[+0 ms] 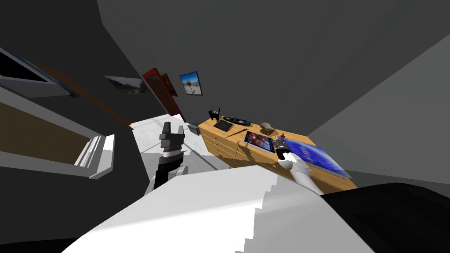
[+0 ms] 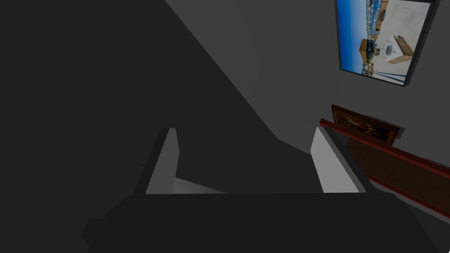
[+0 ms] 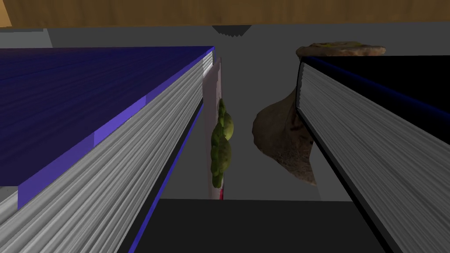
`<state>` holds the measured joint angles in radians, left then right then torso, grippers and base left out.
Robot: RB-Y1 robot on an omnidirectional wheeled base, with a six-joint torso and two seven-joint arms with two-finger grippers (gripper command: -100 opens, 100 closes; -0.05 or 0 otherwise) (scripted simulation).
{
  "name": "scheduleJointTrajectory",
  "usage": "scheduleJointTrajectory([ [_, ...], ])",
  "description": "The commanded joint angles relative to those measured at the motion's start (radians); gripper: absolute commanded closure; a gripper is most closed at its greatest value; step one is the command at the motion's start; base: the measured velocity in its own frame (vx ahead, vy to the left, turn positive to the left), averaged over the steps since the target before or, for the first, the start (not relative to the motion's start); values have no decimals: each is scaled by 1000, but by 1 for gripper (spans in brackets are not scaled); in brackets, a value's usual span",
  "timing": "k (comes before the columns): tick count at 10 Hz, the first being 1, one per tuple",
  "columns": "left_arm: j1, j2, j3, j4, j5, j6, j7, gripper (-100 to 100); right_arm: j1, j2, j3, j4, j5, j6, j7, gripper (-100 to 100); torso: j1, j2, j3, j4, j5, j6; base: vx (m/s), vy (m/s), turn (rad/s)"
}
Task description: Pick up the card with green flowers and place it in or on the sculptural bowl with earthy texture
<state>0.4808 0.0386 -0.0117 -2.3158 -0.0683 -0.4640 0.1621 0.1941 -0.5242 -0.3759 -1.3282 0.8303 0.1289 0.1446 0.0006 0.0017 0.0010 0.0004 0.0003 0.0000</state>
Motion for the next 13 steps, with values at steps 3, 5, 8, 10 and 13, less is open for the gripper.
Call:
scheduleJointTrajectory([
  [3, 0, 0, 0, 0, 0, 0, 0, 0, -1, -12, 7, 8, 53, 6, -88, -100, -1, -1, 0, 0, 0, 0, -15, 5, 19],
  [5, 0, 0, 0, 0, 0, 0, 0, 0, -17, -33, 12, 44, 126, 10, -153, -100, -1, -1, -1, 0, 0, 0, -28, 9, 74],
  [8, 0, 0, 0, 0, 0, 0, 0, 0, -34, -53, 17, 81, 198, 14, -239, -100, -1, 0, 0, 0, 0, 0, -26, 5, 48],
  [10, 0, 0, 0, 0, 0, 0, 0, 0, -34, -53, 17, 81, 209, 14, -276, -100, -1, -1, 0, 0, 0, 0, -7, 6, -14],
  [13, 0, 0, 0, 0, 0, 0, 0, 0, -51, -73, 22, 117, 288, 17, -371, -100, -1, -1, 0, 0, 0, 0, -21, 7, 47],
])
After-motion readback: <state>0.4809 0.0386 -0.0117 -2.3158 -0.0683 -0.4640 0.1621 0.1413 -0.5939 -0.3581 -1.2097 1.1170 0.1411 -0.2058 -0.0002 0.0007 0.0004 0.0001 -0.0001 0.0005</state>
